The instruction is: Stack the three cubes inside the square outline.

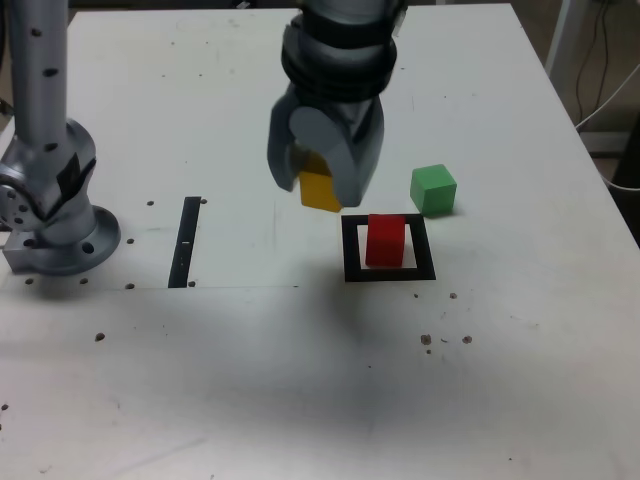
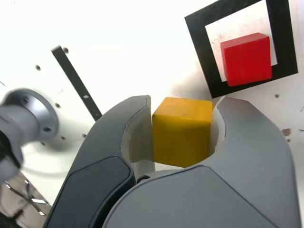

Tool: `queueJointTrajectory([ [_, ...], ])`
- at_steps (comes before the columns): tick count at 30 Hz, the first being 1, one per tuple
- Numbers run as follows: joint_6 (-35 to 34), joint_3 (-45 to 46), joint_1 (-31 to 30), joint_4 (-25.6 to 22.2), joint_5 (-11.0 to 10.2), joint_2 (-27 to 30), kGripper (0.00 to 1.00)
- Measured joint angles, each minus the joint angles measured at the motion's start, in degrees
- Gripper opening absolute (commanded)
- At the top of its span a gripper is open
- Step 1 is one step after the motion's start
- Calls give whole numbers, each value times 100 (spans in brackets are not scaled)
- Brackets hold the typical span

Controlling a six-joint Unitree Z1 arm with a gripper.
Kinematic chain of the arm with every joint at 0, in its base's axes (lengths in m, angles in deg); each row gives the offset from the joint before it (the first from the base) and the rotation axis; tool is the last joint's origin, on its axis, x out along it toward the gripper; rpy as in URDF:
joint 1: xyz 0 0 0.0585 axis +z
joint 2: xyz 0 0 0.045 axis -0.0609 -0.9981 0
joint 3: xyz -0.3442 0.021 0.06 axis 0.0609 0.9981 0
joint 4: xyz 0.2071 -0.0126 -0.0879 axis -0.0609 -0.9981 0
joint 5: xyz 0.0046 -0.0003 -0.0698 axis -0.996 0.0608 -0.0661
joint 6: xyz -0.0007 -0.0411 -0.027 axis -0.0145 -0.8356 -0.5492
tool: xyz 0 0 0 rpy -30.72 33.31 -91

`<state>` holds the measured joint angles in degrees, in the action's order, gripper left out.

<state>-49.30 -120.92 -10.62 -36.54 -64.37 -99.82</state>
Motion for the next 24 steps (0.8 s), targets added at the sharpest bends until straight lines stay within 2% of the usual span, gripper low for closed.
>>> queueJointTrajectory([
  [9,-833,-326,166,21,264,-345,36],
  [24,-982,-838,241,113,340,-908,36],
])
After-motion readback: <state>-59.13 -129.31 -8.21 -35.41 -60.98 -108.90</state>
